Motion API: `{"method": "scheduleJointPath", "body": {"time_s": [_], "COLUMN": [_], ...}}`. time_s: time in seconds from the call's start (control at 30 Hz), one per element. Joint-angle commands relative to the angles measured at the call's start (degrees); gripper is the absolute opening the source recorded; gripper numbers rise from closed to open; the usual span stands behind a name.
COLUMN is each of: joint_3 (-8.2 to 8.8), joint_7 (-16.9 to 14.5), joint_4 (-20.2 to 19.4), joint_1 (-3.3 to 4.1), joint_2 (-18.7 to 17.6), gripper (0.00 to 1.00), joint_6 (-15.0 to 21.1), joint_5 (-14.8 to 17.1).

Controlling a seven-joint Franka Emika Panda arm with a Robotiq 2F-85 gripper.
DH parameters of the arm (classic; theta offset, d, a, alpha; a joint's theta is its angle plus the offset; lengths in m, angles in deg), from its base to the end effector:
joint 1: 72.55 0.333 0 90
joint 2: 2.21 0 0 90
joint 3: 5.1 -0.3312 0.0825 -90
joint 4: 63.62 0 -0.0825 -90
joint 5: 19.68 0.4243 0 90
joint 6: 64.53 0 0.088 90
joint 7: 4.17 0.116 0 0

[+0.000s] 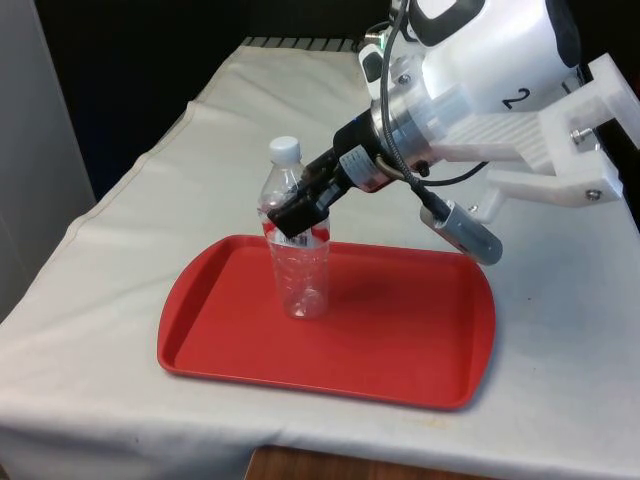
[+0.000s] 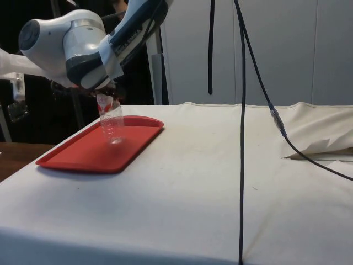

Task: Place the bottle upright on the tray.

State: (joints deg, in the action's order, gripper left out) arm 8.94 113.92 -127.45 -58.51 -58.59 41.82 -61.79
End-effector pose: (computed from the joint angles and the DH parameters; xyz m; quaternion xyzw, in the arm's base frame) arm 0.8048 0.0031 0.2167 0.6037 -0.6648 0.3183 0.3038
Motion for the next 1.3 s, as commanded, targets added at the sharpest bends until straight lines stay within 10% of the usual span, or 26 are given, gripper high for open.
{"method": "scheduleJointPath", "body": {"time_s": [0.0, 0.53, 0.7, 0.93, 1.27], "joint_3": [-0.06, -0.06, -0.17, -0.11, -0.11], "joint_7": [0.17, 1.26, 1.32, 1.03, 1.03], "joint_4": [0.00, -0.06, -0.06, -0.11, -0.11], "joint_1": [0.00, 0.06, 0.00, 0.06, 0.06], "joint_2": [0.00, -0.11, -0.17, -0.11, -0.11], "gripper": [0.12, 0.13, 0.34, 0.89, 1.00], "joint_6": [0.00, 0.17, 0.06, -0.34, -0.40], "joint_5": [-0.06, -0.40, -0.63, -0.74, -0.74]}}
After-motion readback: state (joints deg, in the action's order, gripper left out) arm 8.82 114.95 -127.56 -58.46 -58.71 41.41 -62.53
